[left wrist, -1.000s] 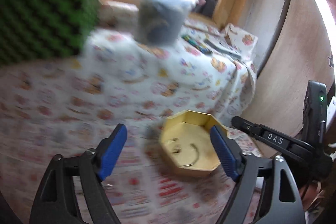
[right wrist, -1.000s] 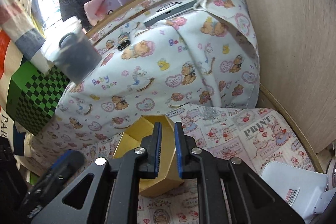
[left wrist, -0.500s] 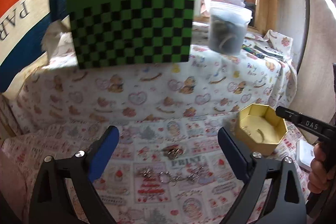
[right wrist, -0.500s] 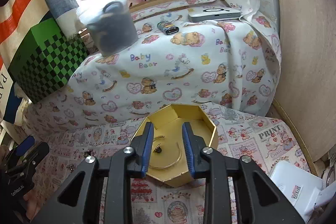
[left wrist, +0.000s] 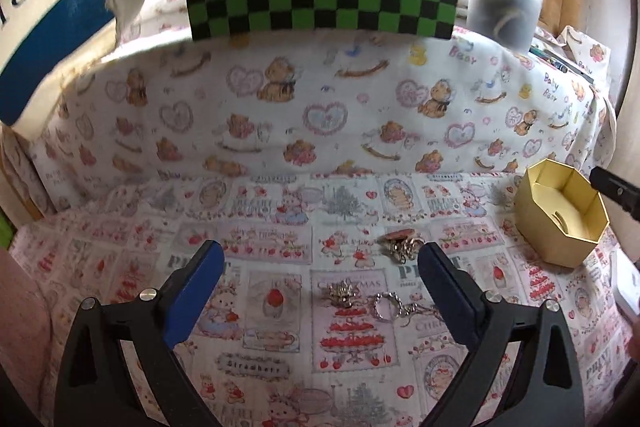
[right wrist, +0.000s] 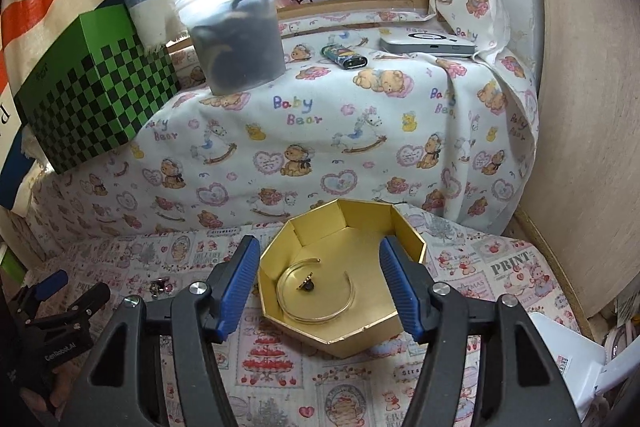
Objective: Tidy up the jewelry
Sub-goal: 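Grasp a silver charm from the jewelry pile with the left tool, then grasp the silver keychain chain with the right tool while the left tool holds its charm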
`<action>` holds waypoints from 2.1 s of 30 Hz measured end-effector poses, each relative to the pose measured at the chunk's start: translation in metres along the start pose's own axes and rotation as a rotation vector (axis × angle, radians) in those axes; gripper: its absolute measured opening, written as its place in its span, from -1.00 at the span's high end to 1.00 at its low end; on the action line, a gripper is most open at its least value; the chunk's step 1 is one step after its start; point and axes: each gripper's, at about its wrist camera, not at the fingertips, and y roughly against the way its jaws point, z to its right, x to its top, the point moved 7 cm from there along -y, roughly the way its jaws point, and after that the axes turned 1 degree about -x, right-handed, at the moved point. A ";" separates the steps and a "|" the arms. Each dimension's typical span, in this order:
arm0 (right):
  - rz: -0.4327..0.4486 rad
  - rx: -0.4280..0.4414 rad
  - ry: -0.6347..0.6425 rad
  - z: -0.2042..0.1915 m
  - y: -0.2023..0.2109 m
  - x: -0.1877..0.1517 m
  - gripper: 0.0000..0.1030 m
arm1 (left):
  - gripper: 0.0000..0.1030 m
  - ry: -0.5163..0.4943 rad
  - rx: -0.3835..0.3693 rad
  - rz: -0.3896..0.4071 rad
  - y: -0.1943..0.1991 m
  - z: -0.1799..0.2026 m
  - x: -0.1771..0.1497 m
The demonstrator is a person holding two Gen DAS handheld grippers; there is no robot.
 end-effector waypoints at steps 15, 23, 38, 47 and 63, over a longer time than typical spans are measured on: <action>-0.016 -0.004 0.008 0.000 -0.003 -0.002 -0.25 | 0.37 -0.030 -0.059 -0.123 -0.021 0.019 -0.016; -0.018 0.005 0.020 -0.003 -0.002 -0.004 -0.25 | 0.73 0.027 -0.112 -0.165 -0.030 0.013 -0.017; -0.036 0.113 0.000 -0.016 -0.003 -0.008 -0.25 | 0.84 0.065 -0.144 -0.092 -0.008 0.003 -0.008; -0.054 0.124 0.015 -0.023 -0.002 -0.011 -0.25 | 0.84 0.105 -0.144 -0.052 0.010 -0.015 0.000; -0.216 0.296 0.225 -0.115 -0.030 -0.067 0.04 | 0.84 0.143 -0.103 -0.004 0.019 -0.023 0.008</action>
